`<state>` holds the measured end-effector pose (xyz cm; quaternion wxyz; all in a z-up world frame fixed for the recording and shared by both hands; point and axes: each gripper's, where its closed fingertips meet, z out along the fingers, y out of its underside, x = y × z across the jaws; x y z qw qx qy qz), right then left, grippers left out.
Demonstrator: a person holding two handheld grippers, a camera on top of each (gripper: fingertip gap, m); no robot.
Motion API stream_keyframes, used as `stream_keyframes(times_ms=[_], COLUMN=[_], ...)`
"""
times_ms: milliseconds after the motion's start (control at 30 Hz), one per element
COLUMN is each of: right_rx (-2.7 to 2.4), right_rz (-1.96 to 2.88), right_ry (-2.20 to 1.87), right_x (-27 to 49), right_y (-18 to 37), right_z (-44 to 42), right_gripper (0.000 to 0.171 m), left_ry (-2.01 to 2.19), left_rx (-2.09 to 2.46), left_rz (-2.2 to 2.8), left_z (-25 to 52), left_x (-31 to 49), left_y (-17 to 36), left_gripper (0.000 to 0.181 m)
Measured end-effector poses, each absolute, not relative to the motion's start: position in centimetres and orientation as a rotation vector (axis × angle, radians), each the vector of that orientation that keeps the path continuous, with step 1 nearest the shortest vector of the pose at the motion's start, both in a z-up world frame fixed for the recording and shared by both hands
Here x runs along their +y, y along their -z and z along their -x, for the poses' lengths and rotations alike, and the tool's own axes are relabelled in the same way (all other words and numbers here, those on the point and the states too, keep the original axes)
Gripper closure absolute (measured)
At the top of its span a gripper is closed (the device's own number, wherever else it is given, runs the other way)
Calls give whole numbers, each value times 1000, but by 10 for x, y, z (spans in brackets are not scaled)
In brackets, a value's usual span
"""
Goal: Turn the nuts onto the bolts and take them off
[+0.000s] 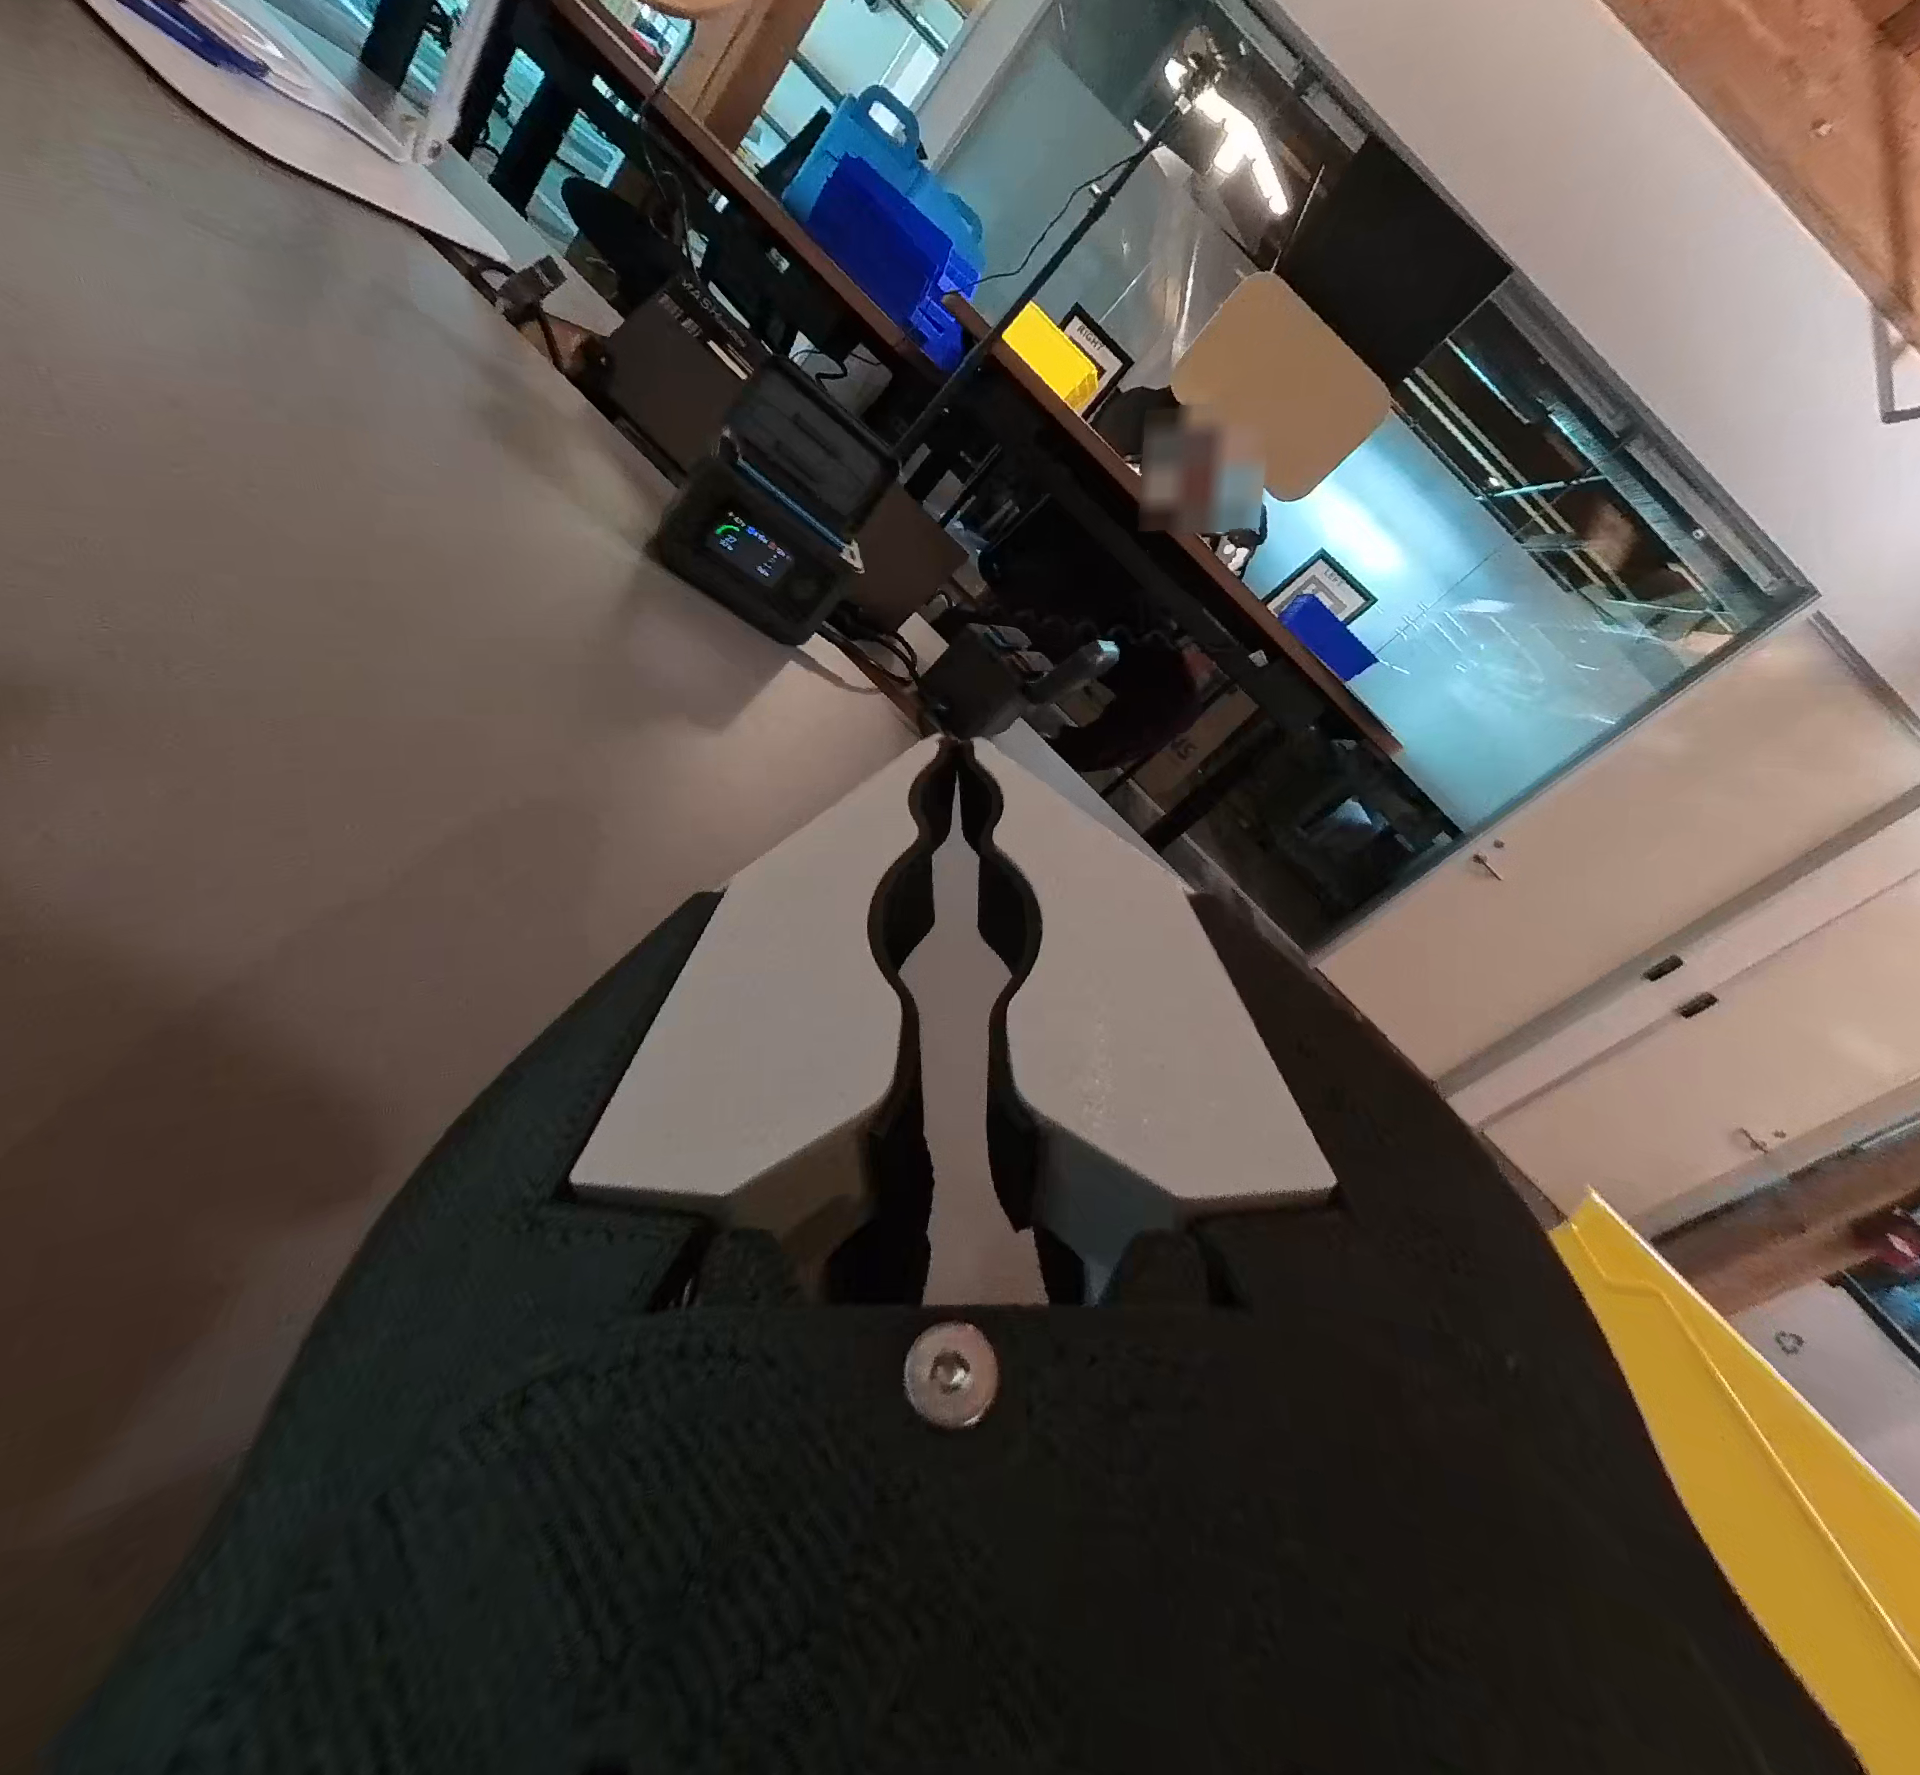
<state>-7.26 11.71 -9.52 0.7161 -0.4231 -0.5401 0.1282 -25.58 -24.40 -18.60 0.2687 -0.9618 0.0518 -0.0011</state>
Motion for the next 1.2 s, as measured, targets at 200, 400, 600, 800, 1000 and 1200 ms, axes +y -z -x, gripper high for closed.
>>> stream_keyframes(times_ms=[200, 400, 600, 800, 1000, 1200], right_rx=[-1190, -1142, -1175, -1091, -1102, -1063], right_rz=[908, 917, 859, 920, 912, 987], right_ry=[-325, -438, -537, -692, -646, -644], right_x=[111, 110, 93, 107, 138, 164], right_y=[91, 84, 80, 72, 72, 73], right_z=[72, 68, 71, 65, 68, 60], right_gripper=[171, 171, 171, 171, 171, 171], left_ry=[-506, -631, -495, -61, -31, 25], left_rx=[124, 251, 585, 834, 935, 955], left_rz=[2514, 2251, 2322, 2245, 2351, 2366], left_z=[297, 257, 146, 50, 27, 9], left_x=[-255, -222, -139, -57, 0, 25], left_y=[138, 42, 78, 138, 169, 183], left_gripper=[144, 144, 144, 144, 144, 144])
